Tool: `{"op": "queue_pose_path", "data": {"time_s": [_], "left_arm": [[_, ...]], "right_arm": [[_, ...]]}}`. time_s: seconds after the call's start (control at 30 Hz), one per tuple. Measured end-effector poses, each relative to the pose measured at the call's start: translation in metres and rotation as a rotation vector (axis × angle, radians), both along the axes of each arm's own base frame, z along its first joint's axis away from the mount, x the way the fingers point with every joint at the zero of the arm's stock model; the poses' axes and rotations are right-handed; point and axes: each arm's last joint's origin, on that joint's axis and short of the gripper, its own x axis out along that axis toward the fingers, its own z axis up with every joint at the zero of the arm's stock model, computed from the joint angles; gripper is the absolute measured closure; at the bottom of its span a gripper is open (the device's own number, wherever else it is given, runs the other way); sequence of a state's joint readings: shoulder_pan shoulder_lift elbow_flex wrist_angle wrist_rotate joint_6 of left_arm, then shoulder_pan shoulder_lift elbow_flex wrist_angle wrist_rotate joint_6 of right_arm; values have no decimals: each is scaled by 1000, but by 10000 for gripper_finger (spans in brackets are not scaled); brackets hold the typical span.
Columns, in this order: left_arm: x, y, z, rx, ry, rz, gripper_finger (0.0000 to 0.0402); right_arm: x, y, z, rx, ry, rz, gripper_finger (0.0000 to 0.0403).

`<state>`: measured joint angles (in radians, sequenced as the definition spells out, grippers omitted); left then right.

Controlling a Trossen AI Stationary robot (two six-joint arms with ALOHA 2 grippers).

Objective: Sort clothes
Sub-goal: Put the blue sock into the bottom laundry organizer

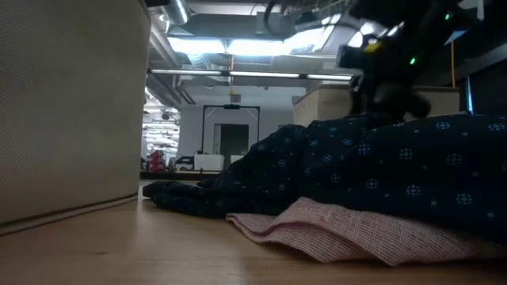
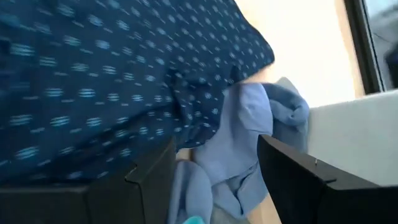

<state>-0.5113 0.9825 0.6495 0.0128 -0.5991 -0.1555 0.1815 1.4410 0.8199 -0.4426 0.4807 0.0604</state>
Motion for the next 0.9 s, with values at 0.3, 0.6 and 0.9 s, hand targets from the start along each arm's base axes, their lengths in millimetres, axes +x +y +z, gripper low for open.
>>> {"op": "queue_pose_path", "data": {"time_s": [0.3,0.6,0.9], "left_arm": [[1,2,0,-1,1,10,277],[1,2,0,-1,1,10,277],[1,2,0,0,3,10,277]], "right_arm": [[15,-26,-40,-58,64,-254,202],[22,-53,-55,-29,87,-313,266],[27,-55,-56,-23,87,-243,354]]}}
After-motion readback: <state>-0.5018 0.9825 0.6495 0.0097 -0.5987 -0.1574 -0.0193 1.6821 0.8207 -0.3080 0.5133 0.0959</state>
